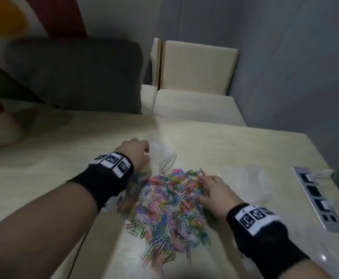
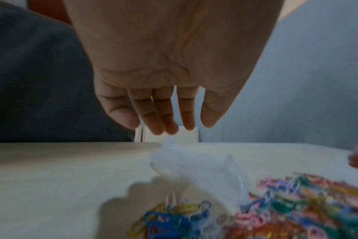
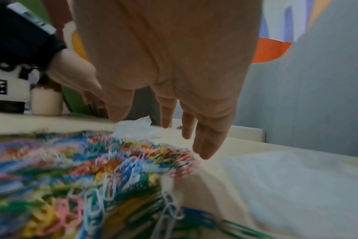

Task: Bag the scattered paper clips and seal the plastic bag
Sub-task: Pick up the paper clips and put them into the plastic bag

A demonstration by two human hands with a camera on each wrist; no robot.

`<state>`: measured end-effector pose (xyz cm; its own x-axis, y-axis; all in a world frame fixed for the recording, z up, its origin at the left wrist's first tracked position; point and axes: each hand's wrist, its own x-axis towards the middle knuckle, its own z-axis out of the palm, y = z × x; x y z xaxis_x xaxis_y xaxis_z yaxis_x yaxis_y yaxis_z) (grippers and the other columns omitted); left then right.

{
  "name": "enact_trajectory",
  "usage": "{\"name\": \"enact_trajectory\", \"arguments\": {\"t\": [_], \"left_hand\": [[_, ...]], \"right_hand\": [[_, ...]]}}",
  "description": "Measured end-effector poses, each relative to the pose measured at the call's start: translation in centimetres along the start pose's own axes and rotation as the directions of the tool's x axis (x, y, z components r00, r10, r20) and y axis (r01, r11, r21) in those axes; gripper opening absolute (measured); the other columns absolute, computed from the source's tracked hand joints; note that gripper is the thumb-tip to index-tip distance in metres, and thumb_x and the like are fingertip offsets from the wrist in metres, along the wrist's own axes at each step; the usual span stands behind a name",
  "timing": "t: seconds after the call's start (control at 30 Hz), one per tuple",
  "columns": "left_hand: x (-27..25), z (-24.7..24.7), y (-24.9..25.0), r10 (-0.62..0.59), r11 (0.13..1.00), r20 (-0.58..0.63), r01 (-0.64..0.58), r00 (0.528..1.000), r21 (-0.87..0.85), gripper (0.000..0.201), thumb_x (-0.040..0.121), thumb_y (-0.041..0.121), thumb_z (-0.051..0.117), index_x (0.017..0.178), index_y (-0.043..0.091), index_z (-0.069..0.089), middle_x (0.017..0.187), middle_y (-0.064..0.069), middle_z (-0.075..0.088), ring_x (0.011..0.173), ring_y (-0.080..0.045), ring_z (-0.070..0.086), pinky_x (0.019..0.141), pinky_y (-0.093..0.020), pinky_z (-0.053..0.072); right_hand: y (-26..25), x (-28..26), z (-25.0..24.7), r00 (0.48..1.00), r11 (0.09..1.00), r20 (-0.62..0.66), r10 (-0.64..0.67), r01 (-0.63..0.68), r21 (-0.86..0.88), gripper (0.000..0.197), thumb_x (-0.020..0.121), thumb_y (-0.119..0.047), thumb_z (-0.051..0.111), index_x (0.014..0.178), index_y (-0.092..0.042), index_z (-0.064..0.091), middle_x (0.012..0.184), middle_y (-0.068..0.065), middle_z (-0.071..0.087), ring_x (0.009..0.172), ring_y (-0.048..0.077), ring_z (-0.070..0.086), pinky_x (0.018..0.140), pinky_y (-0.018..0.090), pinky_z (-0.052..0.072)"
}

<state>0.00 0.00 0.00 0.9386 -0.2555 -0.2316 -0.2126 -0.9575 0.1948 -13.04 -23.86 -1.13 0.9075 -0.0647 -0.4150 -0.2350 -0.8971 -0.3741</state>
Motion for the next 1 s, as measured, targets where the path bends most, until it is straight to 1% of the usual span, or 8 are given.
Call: {"name": "enact_trajectory", "arguments": {"t": [0.1, 0.2, 0.37, 0.43, 0.53, 0.8, 0.9, 1.0], "left_hand": [[1.1, 2.5, 0.7, 0.084, 0.989, -0.012, -0.082, 0.996, 0.126, 0.037, 0.093, 0.038, 0.050, 0.130, 0.034, 0.052, 0.134, -0.006, 0.047, 0.120, -0.032, 0.048, 0.092, -0.044, 0.048], [1.4, 4.5, 1.7, 0.126, 0.971, 0.060, -0.135, 0.990, 0.196, 0.041, 0.092, 0.048, 0.050, 0.130, 0.036, 0.053, 0.133, -0.006, 0.048, 0.121, -0.033, 0.048, 0.093, -0.044, 0.046], [2.5, 5.2, 3.2, 0.099, 0.976, 0.050, -0.106, 0.994, 0.189, 0.050, 0.091, 0.059, 0.045, 0.076, 0.014, 0.060, 0.085, -0.010, 0.061, 0.080, -0.029, 0.058, 0.073, -0.031, 0.044], [3.0, 5.6, 3.4, 0.081, 0.975, 0.048, -0.089, 0.996, 0.204, 0.045, 0.091, 0.050, 0.050, 0.070, 0.011, 0.060, 0.069, -0.005, 0.056, 0.073, -0.028, 0.061, 0.067, -0.032, 0.045], [3.3, 5.2, 3.3, 0.061, 0.972, 0.084, -0.078, 0.995, 0.222, 0.016, 0.085, 0.030, 0.061, 0.086, 0.016, 0.068, 0.078, -0.001, 0.056, 0.087, -0.028, 0.068, 0.068, -0.035, 0.050], [0.4, 2.8, 3.5, 0.113, 0.992, -0.084, -0.108, 0.990, 0.062, 0.034, 0.096, 0.030, 0.051, 0.088, 0.003, 0.069, 0.083, -0.011, 0.060, 0.079, -0.030, 0.054, 0.072, -0.033, 0.041], [-1.6, 1.9, 4.0, 0.148, 0.989, -0.155, -0.143, 0.977, 0.041, 0.032, 0.095, 0.032, 0.055, 0.096, 0.006, 0.074, 0.094, -0.012, 0.071, 0.088, -0.030, 0.064, 0.071, -0.031, 0.046], [-3.4, 1.4, 4.7, 0.161, 0.986, -0.225, -0.166, 0.961, -0.003, 0.025, 0.092, 0.028, 0.059, 0.100, 0.009, 0.074, 0.100, -0.011, 0.072, 0.092, -0.029, 0.065, 0.072, -0.030, 0.046]], "right_hand": [[-0.7, 1.6, 2.1, 1.000, 0.994, 0.020, -0.001, 0.003, -0.106, 0.079, 0.083, -0.062, 0.057, 0.150, -0.037, 0.022, 0.161, -0.002, 0.013, 0.144, 0.026, 0.025, 0.116, 0.043, 0.029], [-1.2, 2.2, 3.6, 1.000, 0.976, 0.006, 0.011, -0.009, -0.216, 0.083, 0.078, -0.067, 0.060, 0.148, -0.038, 0.026, 0.160, 0.001, 0.015, 0.142, 0.032, 0.025, 0.115, 0.045, 0.029], [-1.7, 2.2, 4.5, 0.993, 0.969, -0.116, 0.026, -0.053, -0.239, 0.063, 0.081, -0.048, 0.066, 0.138, -0.034, 0.044, 0.142, 0.005, 0.041, 0.123, 0.030, 0.049, 0.102, 0.042, 0.046], [-2.0, 1.9, 4.7, 0.988, 0.967, -0.152, 0.037, -0.074, -0.243, 0.051, 0.084, -0.037, 0.066, 0.133, -0.031, 0.050, 0.133, 0.006, 0.049, 0.116, 0.029, 0.055, 0.097, 0.040, 0.049], [-2.5, 1.5, 4.7, 0.974, 0.962, -0.218, 0.058, -0.113, -0.250, 0.031, 0.087, -0.020, 0.063, 0.118, -0.024, 0.060, 0.123, 0.009, 0.052, 0.102, 0.031, 0.060, 0.090, 0.038, 0.053], [-2.3, -0.4, 4.7, 0.949, 0.943, -0.310, 0.050, -0.148, -0.298, 0.022, 0.087, -0.002, 0.057, 0.104, -0.011, 0.068, 0.100, 0.009, 0.066, 0.091, 0.026, 0.064, 0.083, 0.032, 0.053], [-1.9, -0.9, 3.3, 0.947, 0.978, -0.283, 0.154, -0.186, -0.090, 0.017, 0.094, -0.009, 0.054, 0.104, -0.009, 0.068, 0.081, -0.002, 0.065, 0.081, 0.014, 0.060, 0.076, 0.023, 0.047], [-1.0, -1.4, 3.1, 0.890, 0.982, -0.418, 0.183, -0.141, 0.129, 0.014, 0.088, -0.012, 0.061, 0.098, -0.018, 0.069, 0.090, 0.000, 0.068, 0.083, 0.018, 0.060, 0.075, 0.024, 0.049]]}}
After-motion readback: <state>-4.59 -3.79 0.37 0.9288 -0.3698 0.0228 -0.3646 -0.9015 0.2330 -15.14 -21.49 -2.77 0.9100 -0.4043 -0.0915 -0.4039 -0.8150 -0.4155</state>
